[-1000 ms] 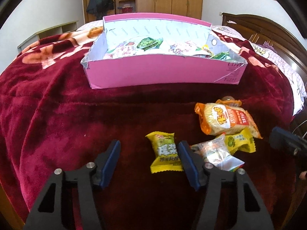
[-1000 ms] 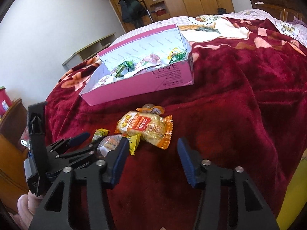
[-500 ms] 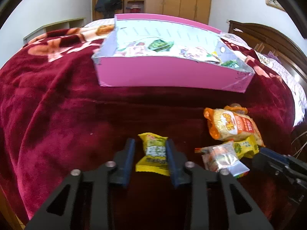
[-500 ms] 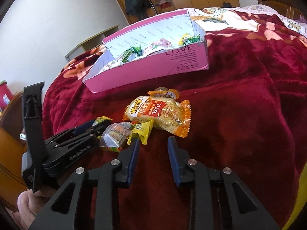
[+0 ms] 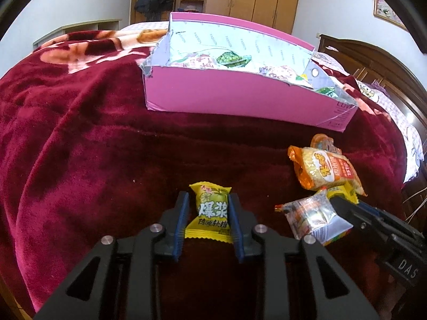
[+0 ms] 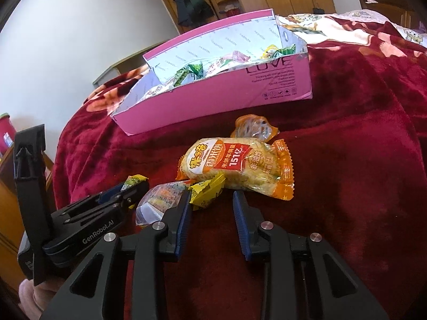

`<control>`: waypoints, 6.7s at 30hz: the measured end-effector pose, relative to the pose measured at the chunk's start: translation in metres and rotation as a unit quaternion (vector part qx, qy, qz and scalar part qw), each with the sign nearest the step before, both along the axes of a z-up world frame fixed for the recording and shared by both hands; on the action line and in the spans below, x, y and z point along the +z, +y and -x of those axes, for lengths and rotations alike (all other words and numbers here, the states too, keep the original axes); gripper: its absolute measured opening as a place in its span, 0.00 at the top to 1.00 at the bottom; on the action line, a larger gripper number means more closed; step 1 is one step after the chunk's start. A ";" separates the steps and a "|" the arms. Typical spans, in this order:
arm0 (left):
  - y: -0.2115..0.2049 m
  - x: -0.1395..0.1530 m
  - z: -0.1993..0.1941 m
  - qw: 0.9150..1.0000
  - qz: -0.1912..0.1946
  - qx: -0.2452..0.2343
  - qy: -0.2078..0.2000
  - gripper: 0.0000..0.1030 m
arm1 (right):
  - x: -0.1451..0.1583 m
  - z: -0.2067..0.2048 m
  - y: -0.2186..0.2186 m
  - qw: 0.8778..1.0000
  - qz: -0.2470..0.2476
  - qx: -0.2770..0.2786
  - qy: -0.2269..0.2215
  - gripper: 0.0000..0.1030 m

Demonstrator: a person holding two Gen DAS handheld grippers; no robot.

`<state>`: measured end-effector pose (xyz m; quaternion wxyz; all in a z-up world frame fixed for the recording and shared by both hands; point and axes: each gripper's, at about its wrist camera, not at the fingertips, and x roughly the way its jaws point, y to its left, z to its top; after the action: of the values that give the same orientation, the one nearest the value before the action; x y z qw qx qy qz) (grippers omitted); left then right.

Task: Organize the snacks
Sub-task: 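Grasp another small yellow candy with the right tool while the left tool holds its candy, then carry both yellow candies over the pink box and lower them toward it, then open both tools to drop the yellow candies into the pink box, then withdraw both tools from the box toward the remaining snacks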

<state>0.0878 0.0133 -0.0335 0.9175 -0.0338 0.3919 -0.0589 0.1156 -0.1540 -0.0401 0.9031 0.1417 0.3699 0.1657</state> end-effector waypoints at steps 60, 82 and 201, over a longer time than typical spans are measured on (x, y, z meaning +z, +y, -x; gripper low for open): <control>-0.009 0.096 0.011 0.996 0.043 -0.023 -0.071 0.72 | 0.077 0.015 -0.019 0.996 0.019 -0.030 -0.081 0.80; -0.001 0.115 -0.064 0.997 0.023 -0.008 -0.079 0.72 | 0.108 -0.045 -0.024 0.993 0.049 -0.034 -0.104 0.80; -0.017 0.086 -0.023 1.000 0.006 -0.015 -0.018 0.24 | 0.086 -0.033 -0.024 0.997 0.052 -0.037 -0.044 0.52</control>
<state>0.1111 -0.0038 0.0526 0.9233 -0.0321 0.3752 -0.0759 0.1483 -0.1785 0.0461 0.9302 0.1008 0.3326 0.1184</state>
